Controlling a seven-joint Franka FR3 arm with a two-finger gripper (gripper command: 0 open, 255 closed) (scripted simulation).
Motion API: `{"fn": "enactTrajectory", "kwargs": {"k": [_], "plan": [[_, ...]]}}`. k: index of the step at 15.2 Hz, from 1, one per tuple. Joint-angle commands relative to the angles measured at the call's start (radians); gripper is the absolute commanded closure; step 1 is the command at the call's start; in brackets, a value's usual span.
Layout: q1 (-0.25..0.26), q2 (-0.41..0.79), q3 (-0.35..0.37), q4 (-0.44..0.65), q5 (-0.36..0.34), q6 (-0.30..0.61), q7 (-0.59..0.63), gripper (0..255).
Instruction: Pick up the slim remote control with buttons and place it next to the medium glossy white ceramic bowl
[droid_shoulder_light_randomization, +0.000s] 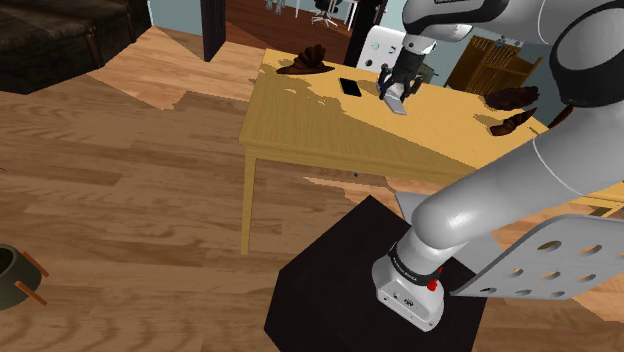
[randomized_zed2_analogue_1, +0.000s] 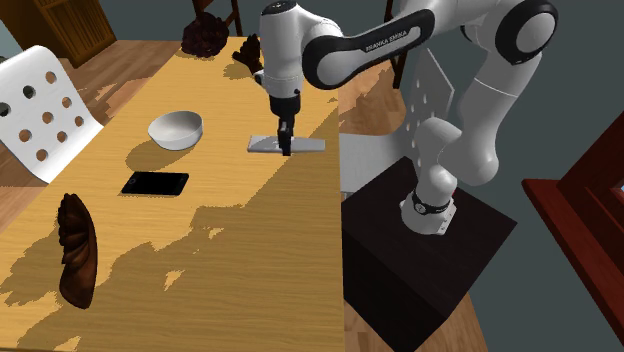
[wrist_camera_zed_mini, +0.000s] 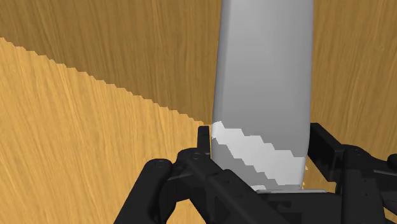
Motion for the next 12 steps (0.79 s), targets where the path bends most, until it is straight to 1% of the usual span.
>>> {"fn": "enactTrajectory", "kwargs": {"k": [1,4,7,10,12], "plan": [[-0.006,0.055,-0.032,0.06,0.014,-0.006,-0.048,255],[-0.019,0.154,-0.084,0.159,0.051,-0.01,-0.131,255],[-0.039,0.264,-0.13,0.27,0.103,-0.023,-0.217,255],[-0.075,0.384,-0.166,0.396,0.17,-0.048,-0.303,255],[-0.11,0.469,-0.181,0.49,0.219,-0.073,-0.358,255]]}}
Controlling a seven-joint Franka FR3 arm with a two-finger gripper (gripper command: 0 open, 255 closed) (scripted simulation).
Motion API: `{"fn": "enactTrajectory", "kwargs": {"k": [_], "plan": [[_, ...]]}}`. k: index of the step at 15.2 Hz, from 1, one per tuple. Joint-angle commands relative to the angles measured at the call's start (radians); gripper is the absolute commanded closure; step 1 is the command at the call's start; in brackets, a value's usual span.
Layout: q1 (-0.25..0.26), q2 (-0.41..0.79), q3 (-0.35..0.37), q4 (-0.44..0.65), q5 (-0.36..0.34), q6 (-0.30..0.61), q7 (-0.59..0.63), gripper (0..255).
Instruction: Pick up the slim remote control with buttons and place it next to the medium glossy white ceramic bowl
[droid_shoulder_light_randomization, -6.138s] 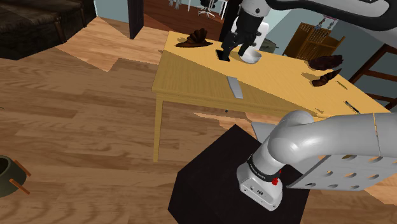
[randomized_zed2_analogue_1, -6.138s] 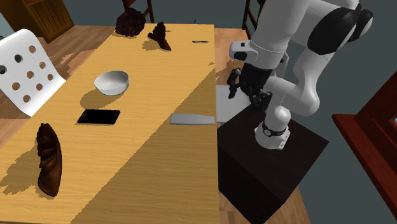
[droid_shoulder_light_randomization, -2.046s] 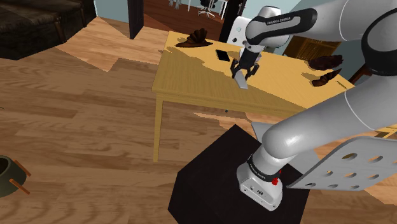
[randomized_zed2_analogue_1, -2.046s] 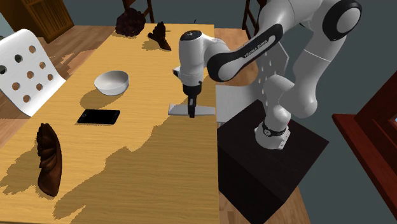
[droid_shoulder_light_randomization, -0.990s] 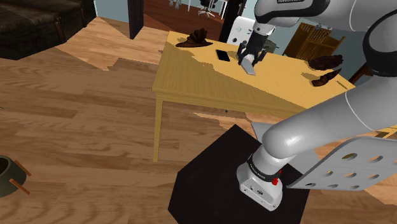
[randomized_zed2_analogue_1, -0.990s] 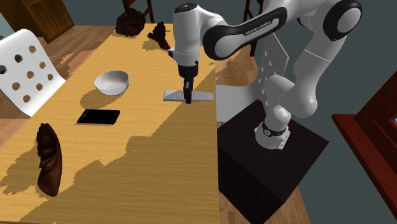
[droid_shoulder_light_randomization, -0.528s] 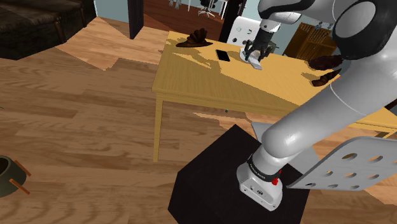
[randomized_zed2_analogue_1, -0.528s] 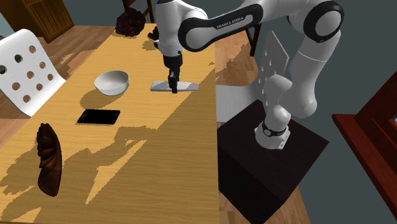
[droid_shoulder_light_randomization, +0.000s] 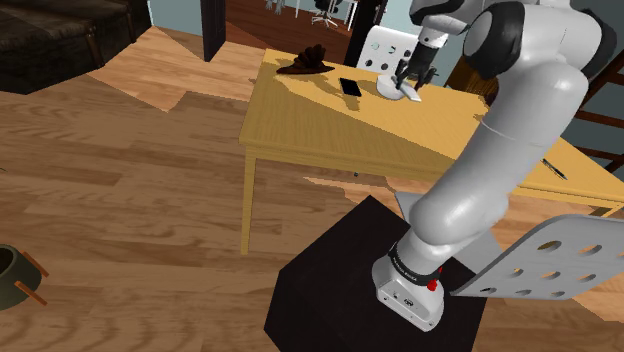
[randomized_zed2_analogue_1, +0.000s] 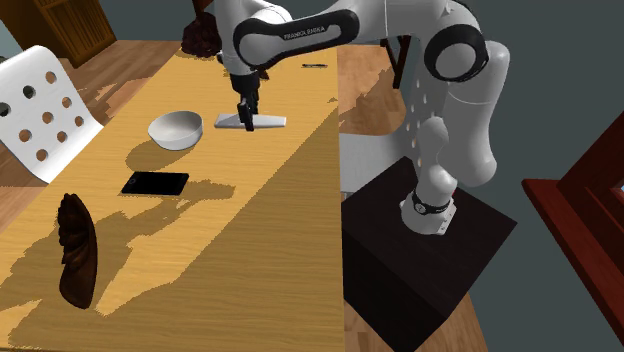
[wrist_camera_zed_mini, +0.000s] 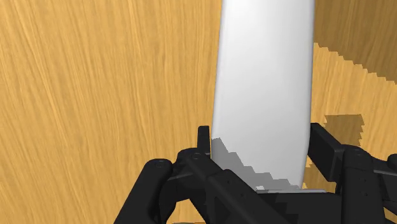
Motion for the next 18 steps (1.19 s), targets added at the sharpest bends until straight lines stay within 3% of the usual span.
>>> {"fn": "enactTrajectory", "kwargs": {"k": [1,7,9,11,18], "plan": [[-0.037,0.085,-0.014,0.094,0.049,-0.025,-0.056,255],[-0.213,0.371,-0.01,0.475,0.198,-0.16,-0.174,255],[-0.296,0.485,0.006,0.656,0.246,-0.231,-0.192,255],[-0.414,0.643,0.037,0.938,0.298,-0.344,-0.188,255],[-0.354,0.587,0.027,0.731,0.279,-0.205,-0.21,255]]}}
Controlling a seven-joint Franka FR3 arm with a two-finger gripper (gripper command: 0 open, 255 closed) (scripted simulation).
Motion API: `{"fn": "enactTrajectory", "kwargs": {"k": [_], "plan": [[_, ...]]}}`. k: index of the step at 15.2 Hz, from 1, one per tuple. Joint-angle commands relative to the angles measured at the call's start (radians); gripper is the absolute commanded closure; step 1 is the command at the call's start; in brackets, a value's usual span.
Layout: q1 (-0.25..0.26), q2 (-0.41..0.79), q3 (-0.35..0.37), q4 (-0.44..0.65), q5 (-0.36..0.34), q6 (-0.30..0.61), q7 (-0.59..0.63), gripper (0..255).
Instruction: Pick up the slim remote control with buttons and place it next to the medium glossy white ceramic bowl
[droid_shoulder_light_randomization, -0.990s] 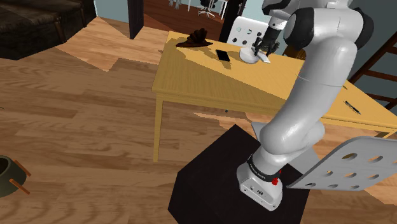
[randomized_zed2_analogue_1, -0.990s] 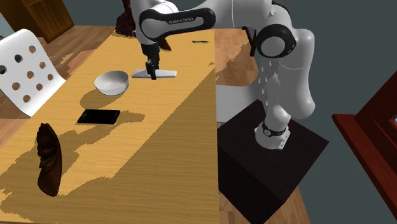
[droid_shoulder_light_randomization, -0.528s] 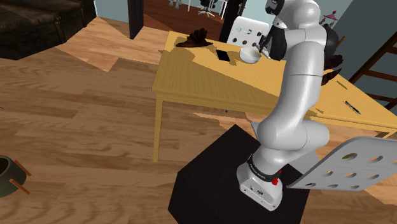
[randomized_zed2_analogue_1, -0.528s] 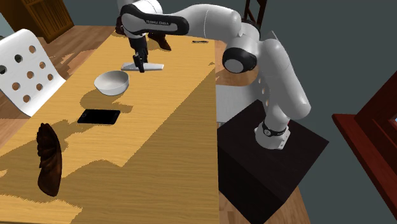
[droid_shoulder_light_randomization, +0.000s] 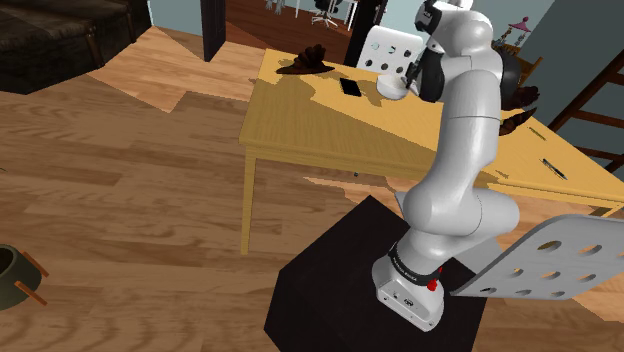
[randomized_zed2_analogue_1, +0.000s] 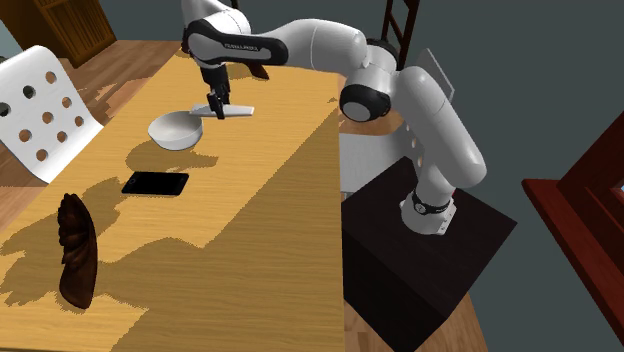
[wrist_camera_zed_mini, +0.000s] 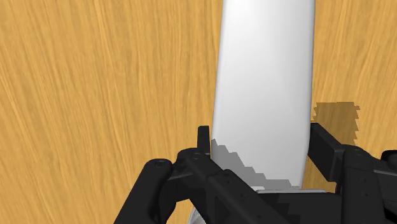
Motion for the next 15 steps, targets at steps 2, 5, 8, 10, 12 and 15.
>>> {"fn": "enactTrajectory", "kwargs": {"k": [2,5,8,10,12,15], "plan": [[0.023,-0.019,-0.004,-0.078,-0.005,0.056,-0.008,255],[0.037,-0.026,-0.005,-0.133,-0.006,0.101,-0.014,255],[0.048,-0.029,-0.005,-0.18,-0.005,0.143,-0.019,255],[0.054,-0.029,-0.005,-0.209,-0.004,0.17,-0.023,255],[0.059,-0.027,-0.004,-0.235,-0.002,0.196,-0.026,255],[0.065,-0.023,-0.002,-0.27,0.002,0.233,-0.032,255]]}}
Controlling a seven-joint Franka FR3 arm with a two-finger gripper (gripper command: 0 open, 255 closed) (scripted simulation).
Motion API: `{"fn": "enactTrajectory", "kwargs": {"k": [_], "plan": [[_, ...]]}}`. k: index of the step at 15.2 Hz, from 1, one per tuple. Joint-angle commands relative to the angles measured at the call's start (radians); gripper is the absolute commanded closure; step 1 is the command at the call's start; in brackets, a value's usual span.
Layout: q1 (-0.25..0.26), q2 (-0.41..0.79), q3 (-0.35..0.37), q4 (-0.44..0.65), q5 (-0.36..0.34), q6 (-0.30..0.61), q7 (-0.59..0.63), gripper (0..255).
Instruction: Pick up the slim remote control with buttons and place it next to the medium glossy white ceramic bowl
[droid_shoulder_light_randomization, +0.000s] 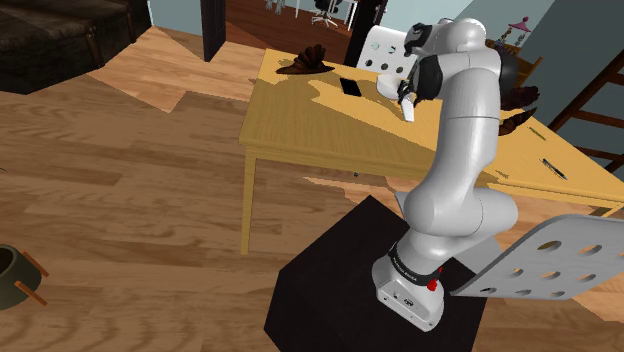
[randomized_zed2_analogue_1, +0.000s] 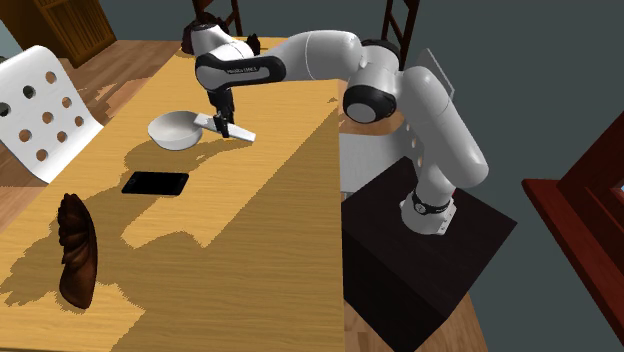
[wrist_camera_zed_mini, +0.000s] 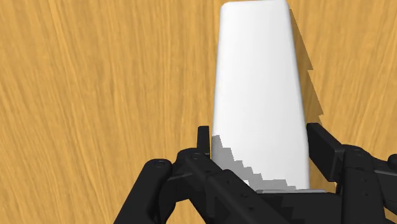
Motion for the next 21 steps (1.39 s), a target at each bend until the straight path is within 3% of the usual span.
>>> {"fn": "enactTrajectory", "kwargs": {"k": [1,11,12,17,21], "plan": [[0.002,0.008,0.002,-0.023,0.003,0.025,-0.004,255],[0.005,0.012,0.003,-0.042,0.007,0.047,-0.008,255],[0.005,0.012,0.003,-0.042,0.007,0.046,-0.009,0],[0.005,0.012,0.003,-0.042,0.007,0.047,-0.008,0],[-0.015,-0.001,-0.004,0.069,-0.005,-0.071,0.008,0]]}}
